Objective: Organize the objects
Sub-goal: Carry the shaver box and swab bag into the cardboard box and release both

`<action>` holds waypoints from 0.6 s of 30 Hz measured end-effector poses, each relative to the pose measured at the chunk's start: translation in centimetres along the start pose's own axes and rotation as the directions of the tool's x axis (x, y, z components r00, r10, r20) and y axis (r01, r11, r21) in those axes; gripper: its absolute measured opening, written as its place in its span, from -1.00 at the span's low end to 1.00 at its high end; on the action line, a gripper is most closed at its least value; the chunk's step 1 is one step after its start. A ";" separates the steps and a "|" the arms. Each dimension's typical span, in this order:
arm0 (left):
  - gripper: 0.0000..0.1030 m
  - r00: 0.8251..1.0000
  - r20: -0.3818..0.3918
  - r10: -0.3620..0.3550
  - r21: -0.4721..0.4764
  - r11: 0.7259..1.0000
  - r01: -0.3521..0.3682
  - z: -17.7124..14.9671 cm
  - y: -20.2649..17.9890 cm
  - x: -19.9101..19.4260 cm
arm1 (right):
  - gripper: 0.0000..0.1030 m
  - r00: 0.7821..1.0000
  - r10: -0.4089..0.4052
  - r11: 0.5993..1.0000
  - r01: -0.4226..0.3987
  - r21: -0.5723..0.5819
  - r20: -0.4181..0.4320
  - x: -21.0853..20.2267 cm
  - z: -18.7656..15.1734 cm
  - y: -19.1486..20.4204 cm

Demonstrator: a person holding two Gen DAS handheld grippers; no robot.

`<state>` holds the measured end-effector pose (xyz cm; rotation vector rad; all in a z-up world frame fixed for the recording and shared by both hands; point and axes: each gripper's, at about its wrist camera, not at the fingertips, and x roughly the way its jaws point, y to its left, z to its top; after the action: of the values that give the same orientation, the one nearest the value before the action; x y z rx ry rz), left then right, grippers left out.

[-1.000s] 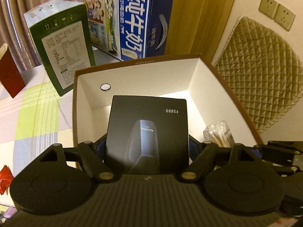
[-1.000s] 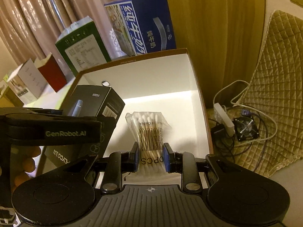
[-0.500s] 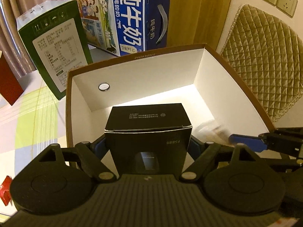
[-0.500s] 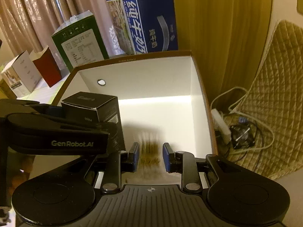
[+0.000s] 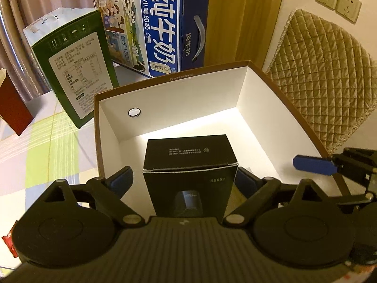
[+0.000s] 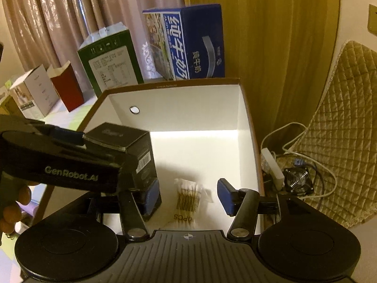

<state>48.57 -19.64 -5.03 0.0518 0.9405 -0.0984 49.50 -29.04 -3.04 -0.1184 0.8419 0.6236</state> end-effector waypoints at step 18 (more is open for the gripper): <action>0.82 0.999 0.021 -0.034 -0.074 0.997 0.035 -5.0 1.5 -7.7 | 0.50 0.999 0.035 0.999 -0.036 0.026 0.024 -6.8 -4.0 1.4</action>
<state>40.21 -17.19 -1.79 -0.0343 0.9251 -0.0954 42.71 -32.45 -0.56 -0.0724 0.8305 0.6460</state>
